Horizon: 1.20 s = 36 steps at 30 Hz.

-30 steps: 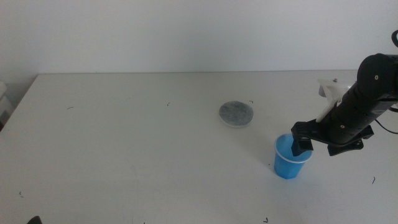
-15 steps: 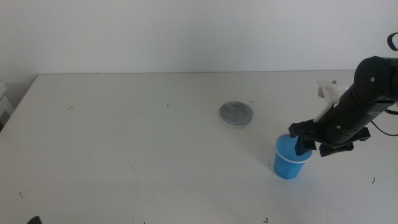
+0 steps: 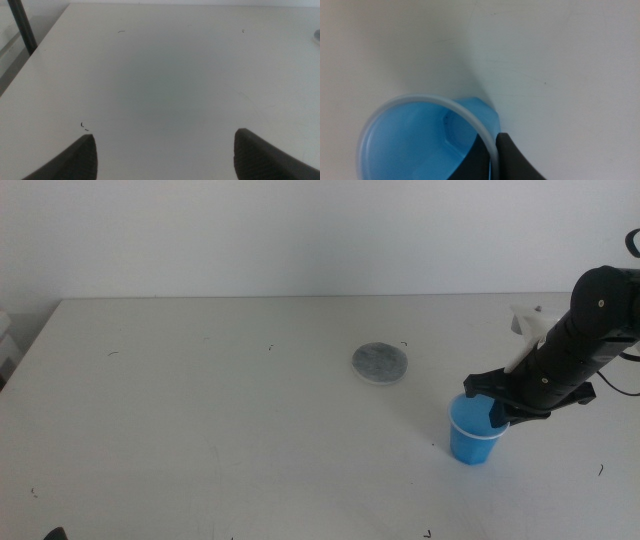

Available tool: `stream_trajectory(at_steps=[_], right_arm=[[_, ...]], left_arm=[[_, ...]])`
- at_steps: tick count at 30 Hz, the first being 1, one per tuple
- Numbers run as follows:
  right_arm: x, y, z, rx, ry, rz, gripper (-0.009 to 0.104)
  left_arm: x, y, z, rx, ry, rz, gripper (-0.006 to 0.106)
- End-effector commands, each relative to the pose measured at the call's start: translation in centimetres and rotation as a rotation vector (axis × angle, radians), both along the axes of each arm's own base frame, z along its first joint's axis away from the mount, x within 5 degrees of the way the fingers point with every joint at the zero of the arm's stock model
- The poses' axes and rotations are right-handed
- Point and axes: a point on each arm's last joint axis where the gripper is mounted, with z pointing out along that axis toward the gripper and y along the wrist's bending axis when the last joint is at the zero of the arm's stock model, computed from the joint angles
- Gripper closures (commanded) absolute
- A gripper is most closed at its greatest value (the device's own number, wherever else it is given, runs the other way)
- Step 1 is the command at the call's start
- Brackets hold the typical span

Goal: Place an empty cup on a cup mat.

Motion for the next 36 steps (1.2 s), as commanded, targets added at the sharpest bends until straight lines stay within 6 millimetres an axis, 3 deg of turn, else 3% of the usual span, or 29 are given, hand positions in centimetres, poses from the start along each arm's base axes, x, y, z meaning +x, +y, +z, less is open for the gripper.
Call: stream_trajectory(at_steps=[1,9,15,20,28,36], right_arm=[[0.1,0.1,3.6,0.027,-0.114,0.002,0.096],[1.4,1.3,9.1,0.090,-0.203,0.035,0.096],[3.7,3.0,12.8,0.129,-0.297,0.071,0.095],[6.1,4.4,14.6,0.146,-0.322,0.106,0.095],[10.6,6.1,14.0,0.168,-0.319,0.117,0.095],[13.9,7.1,10.0,0.173,-0.248,0.109,0.095]], left_arm=[[0.1,0.0,0.8,-0.013,-0.082,0.000,-0.005],[0.1,0.0,0.8,-0.013,-0.082,0.000,-0.005],[0.1,0.0,0.8,-0.013,-0.082,0.000,-0.005],[0.1,0.0,0.8,-0.013,-0.082,0.000,-0.005],[0.1,0.0,0.8,-0.013,-0.082,0.000,-0.005],[0.1,0.0,0.8,-0.013,-0.082,0.000,-0.005]])
